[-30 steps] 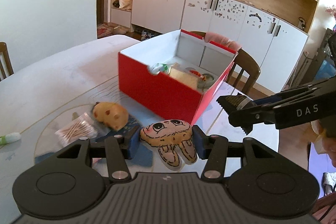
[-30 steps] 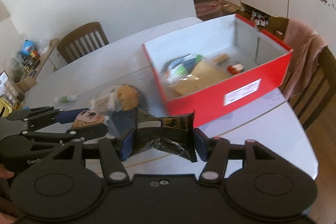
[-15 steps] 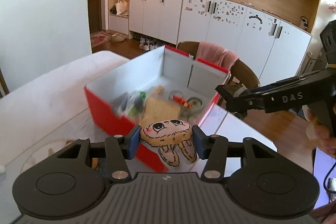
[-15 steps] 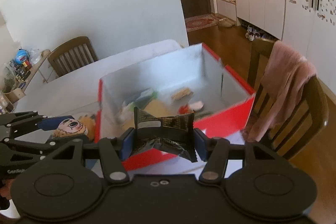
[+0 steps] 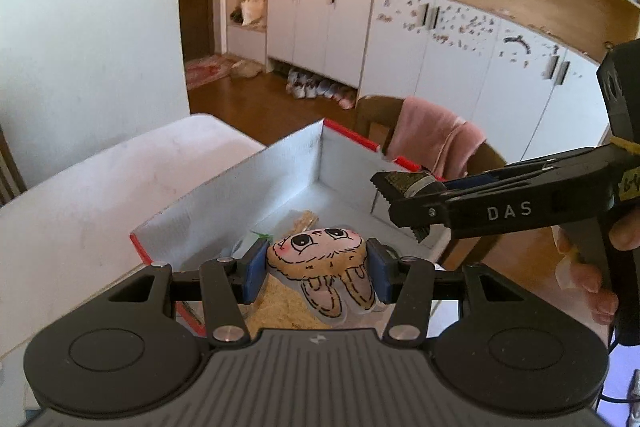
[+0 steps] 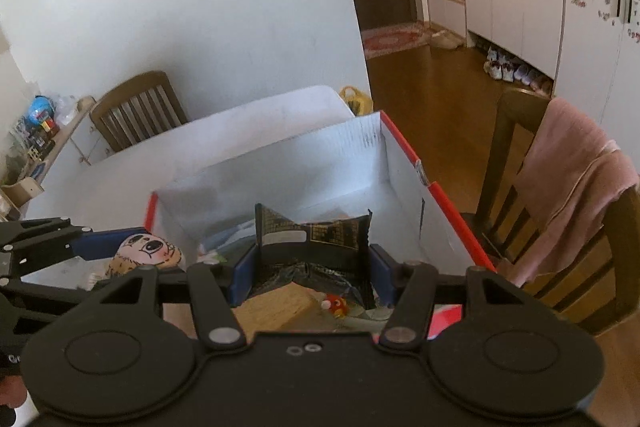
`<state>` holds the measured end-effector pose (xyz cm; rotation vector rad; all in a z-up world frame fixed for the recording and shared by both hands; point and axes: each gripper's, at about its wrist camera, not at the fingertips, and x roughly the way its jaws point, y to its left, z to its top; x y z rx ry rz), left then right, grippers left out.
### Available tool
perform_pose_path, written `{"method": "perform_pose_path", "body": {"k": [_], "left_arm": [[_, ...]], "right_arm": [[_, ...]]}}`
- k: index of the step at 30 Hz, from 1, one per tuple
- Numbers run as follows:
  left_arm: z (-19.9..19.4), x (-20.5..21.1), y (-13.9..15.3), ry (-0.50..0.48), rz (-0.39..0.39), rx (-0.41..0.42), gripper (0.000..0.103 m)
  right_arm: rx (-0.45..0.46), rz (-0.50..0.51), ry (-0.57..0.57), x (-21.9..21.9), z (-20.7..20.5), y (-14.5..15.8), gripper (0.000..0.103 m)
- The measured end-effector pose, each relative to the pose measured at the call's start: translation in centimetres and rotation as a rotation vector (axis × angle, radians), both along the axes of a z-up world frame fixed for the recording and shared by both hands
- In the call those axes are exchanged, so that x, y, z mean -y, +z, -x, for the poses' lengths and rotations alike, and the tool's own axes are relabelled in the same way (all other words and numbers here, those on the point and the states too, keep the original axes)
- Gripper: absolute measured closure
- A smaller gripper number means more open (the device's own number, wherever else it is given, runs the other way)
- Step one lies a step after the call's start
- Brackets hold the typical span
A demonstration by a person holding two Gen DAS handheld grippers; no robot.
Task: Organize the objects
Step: 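Lower the black bag and open the right tool while the left tool releases the plush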
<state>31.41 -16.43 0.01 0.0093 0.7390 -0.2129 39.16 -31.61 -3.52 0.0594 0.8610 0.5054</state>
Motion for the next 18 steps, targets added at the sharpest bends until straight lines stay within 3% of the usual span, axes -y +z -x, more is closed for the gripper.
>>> {"method": "perform_pose_path", "body": {"k": [18], "left_arm": [[-6.9, 2.5, -6.6, 0.025, -0.169, -0.132, 0.052]], "right_arm": [[-0.134, 0.116, 0.054, -3.8, -7.0, -4.9, 0.044]]}}
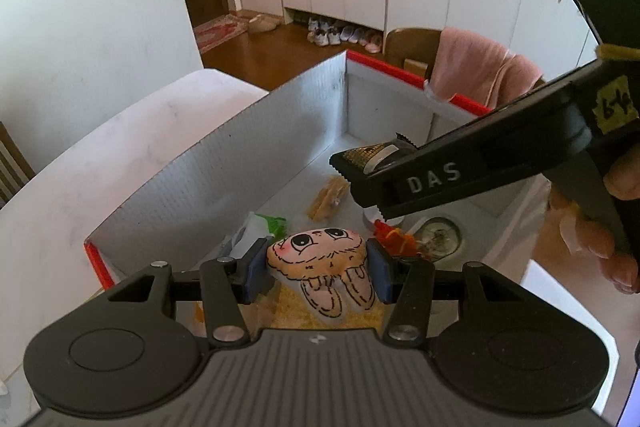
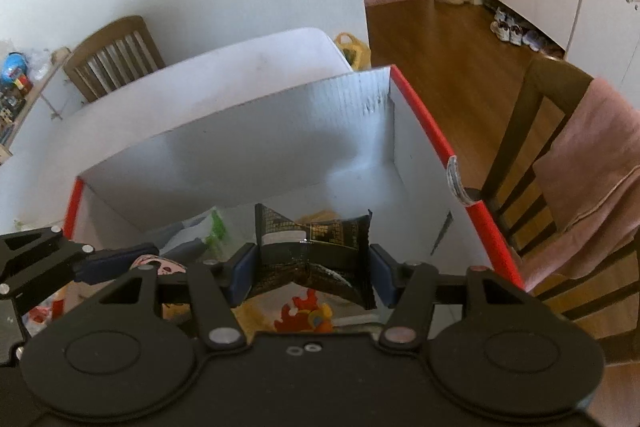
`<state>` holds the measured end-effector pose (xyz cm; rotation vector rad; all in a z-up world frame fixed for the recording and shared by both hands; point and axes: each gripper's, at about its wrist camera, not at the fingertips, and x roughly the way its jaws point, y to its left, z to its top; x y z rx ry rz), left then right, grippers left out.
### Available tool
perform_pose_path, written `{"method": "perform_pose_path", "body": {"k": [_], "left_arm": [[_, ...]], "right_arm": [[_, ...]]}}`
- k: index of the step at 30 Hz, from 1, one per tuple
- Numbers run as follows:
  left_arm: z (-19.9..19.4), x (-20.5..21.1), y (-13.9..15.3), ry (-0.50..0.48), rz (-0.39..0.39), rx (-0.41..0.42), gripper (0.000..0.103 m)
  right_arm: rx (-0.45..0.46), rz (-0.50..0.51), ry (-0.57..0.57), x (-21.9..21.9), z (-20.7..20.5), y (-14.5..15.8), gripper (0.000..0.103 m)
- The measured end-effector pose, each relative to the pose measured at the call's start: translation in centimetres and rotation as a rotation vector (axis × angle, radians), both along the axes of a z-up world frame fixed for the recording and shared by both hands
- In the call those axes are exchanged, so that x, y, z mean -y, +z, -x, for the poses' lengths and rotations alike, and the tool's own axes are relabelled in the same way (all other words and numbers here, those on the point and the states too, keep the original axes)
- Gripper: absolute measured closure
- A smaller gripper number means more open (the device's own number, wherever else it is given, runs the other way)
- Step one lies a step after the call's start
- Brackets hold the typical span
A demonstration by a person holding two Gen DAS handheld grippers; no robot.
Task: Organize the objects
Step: 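Lower the black bag and open the right tool while the left tool releases the plush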
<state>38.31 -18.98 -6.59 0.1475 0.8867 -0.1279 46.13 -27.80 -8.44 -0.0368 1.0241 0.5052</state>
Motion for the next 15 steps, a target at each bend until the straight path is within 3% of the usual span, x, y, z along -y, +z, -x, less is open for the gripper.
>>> {"method": "perform_pose_path", "body": {"k": [15], "left_arm": [[-2.2, -0.7, -2.6, 0.031, 0.012, -0.114, 0.052]], "right_arm": [[-0.079, 0.072, 0.006, -1.0, -1.8, -1.8, 0.041]]}}
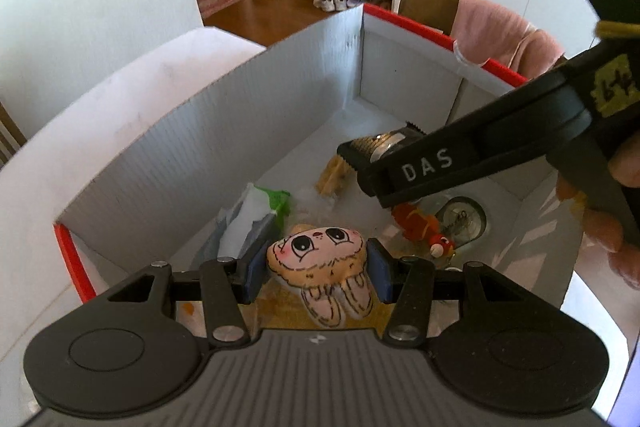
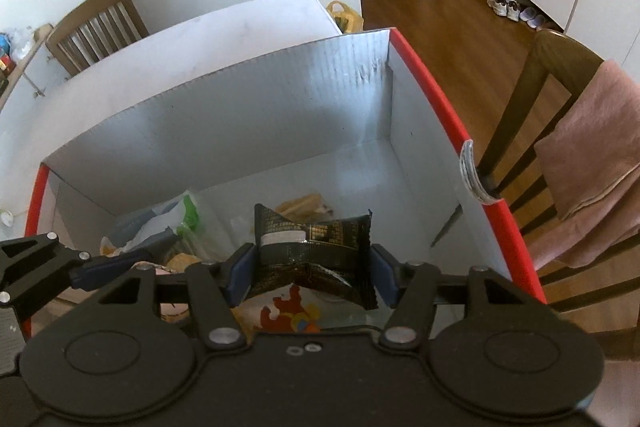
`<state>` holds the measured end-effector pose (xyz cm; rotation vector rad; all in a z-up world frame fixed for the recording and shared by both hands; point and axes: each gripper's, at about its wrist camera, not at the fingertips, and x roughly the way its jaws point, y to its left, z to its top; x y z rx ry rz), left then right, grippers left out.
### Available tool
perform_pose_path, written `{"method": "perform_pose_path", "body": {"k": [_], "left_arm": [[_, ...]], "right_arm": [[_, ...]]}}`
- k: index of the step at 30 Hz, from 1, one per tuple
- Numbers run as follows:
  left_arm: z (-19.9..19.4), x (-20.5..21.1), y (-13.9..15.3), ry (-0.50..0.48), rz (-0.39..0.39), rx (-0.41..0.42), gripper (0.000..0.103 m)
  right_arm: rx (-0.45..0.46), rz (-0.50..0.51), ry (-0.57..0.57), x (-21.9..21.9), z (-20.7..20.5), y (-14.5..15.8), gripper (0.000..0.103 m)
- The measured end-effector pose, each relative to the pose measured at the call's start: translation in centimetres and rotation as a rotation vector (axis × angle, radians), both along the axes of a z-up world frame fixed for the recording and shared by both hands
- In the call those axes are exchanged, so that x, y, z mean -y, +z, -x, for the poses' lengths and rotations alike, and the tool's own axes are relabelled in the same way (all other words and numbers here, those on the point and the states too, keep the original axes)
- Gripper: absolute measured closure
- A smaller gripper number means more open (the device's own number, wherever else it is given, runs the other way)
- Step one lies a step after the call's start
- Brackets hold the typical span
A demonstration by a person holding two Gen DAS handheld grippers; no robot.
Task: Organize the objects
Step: 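Lower the black bag and open the right tool while the left tool releases the plush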
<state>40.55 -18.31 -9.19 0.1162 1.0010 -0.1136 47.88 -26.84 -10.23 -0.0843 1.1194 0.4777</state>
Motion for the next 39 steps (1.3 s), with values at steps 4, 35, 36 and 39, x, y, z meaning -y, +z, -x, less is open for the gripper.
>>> {"method": "perform_pose_path", "body": {"k": [4, 35, 36, 39], "left_arm": [[-0.4, -0.3, -0.4, 0.011, 0.02, -0.024, 0.051], [2.8, -0.8, 1.9, -0.026, 0.084, 0.048, 0.033], [3.2, -0.8, 2.1, -0.025, 0.089, 0.056, 0.032], [4.4, -1.2, 3.0, -0.029, 0.107, 0.084, 0.032]], "right_arm": [[-0.003, 0.024, 0.015, -0.4, 0.0, -0.1, 0.04], [0.091, -0.123, 0.03, 2.1, 3.9, 4.9, 0.019], [0.095, -0.128, 0.032, 2.3, 4.3, 5.2, 0.019], [0.112, -0.134, 0.041, 2.1, 5.5, 6.0, 0.019]]}}
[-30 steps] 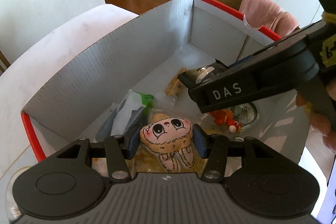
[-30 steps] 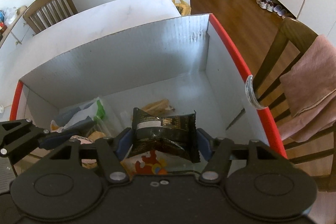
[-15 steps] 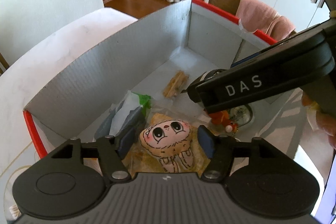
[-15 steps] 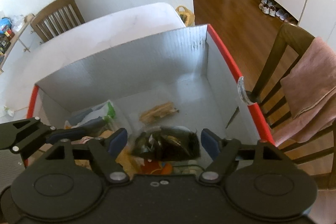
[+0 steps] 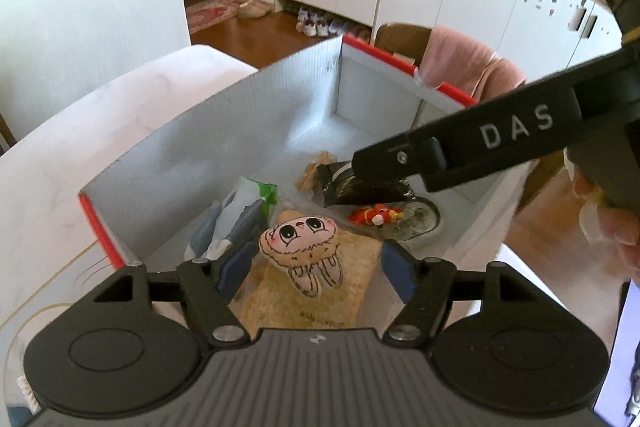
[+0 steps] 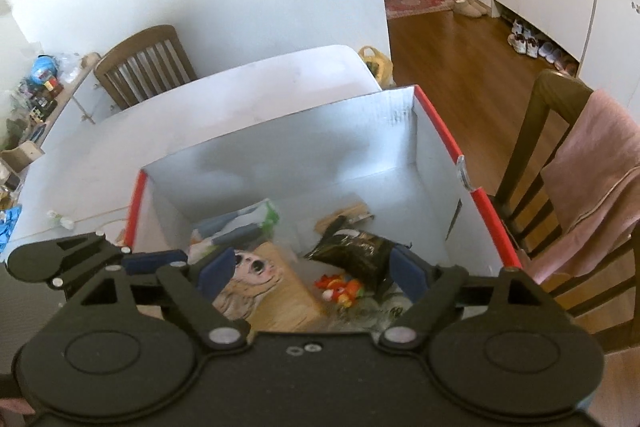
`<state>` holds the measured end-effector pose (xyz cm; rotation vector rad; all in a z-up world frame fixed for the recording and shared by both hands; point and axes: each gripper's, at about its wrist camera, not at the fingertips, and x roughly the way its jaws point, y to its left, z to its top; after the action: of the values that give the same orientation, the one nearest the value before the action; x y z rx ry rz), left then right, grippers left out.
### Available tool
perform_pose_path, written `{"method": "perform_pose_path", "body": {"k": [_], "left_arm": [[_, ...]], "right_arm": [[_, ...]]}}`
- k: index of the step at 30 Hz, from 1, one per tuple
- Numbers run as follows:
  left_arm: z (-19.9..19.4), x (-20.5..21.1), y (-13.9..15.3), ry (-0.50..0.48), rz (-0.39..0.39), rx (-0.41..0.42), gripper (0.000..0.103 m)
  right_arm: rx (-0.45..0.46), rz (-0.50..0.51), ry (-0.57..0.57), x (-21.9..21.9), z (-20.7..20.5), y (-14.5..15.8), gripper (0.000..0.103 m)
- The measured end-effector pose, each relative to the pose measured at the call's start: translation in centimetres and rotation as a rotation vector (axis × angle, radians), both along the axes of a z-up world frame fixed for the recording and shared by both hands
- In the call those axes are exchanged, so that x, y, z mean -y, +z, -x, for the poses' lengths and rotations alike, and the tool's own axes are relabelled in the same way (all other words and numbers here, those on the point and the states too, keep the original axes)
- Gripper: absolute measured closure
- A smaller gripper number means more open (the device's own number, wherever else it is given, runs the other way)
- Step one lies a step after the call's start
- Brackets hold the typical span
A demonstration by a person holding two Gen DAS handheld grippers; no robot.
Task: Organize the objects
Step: 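Lower the black bag and open the right tool while the left tool releases the plush, then withdraw both tools from the box back toward the turntable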
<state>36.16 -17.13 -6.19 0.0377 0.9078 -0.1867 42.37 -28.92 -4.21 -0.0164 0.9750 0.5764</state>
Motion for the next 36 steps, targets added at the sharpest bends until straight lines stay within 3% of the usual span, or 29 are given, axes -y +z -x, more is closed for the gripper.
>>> {"method": "perform_pose_path", "body": {"k": [13, 20, 23, 36], "left_arm": [[5.6, -3.4, 3.3, 0.0, 0.08, 0.101, 0.032], [10.2, -5.7, 5.4, -0.017, 0.073, 0.189, 0.031], [12.1, -7.1, 6.0, -0.021, 0.081, 0.202, 0.022], [18.8, -14.6, 6.2, 0.009, 0.121, 0.207, 0.02]], "right_arm": [[0.054, -0.017, -0.041, -1.1, 6.4, 2.9, 0.017], [0.085, -0.026, -0.077, -2.7, 10.5, 3.8, 0.015], [0.086, -0.038, -0.087, -3.7, 12.4, 3.9, 0.011], [0.112, -0.103, -0.099, -8.5, 18.9, 3.4, 0.001]]}}
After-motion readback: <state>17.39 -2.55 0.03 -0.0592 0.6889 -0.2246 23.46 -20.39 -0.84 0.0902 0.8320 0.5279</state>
